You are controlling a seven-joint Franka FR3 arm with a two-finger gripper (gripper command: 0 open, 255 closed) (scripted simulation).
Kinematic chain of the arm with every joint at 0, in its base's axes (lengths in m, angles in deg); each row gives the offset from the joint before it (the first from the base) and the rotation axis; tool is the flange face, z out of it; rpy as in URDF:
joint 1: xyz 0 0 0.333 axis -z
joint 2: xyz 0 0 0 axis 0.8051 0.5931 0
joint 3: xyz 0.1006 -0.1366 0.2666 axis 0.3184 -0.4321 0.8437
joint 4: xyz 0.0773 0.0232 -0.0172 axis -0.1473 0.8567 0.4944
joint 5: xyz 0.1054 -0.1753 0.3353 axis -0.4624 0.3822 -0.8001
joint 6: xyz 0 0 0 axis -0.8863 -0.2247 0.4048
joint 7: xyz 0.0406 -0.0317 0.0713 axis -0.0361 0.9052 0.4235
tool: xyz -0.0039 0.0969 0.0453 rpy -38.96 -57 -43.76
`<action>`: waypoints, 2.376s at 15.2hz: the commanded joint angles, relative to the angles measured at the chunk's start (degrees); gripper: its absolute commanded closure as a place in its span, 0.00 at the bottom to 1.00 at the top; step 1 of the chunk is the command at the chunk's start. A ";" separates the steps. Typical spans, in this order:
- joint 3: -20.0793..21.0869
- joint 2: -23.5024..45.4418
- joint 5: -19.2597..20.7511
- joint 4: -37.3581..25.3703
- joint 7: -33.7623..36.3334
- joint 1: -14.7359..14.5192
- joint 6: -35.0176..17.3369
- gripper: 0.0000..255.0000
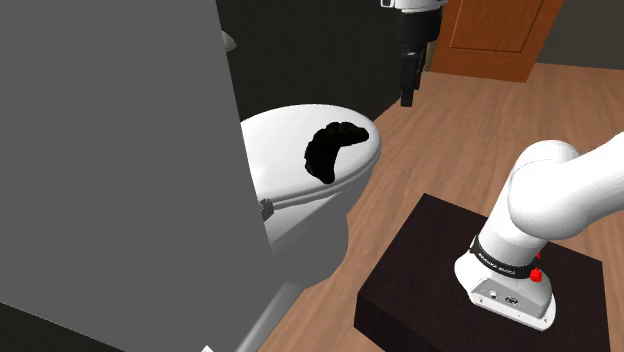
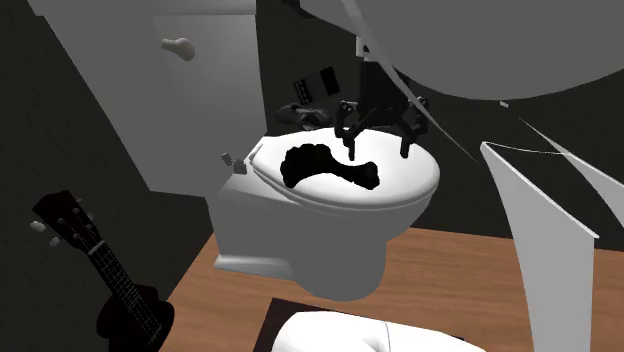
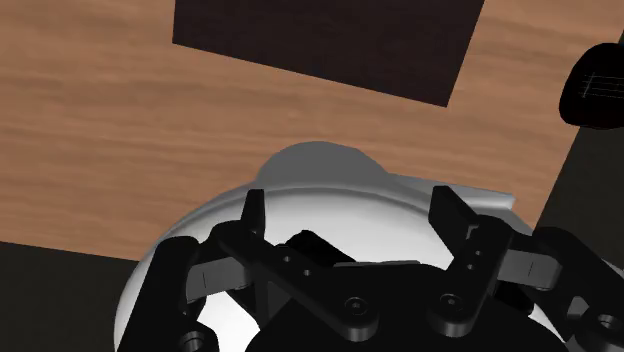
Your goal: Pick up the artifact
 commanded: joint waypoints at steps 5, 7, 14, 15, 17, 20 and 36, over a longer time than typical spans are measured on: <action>2.03 6.18 4.44 -2.36 -10.09 -4.64 -6.09 0.00; 3.21 8.81 6.55 -3.26 -14.85 -6.79 -9.11 0.00; 7.11 14.81 12.69 -4.15 -28.51 -13.02 -18.48 0.00; 7.12 14.73 12.71 -3.32 -28.31 -13.04 -19.20 0.00; 7.13 14.60 12.75 -1.71 -27.92 -13.08 -20.64 0.00; 7.17 14.51 12.86 0.64 -27.31 -13.13 -22.81 0.00; 7.15 14.54 12.81 -0.46 -27.60 -13.12 -21.78 1.00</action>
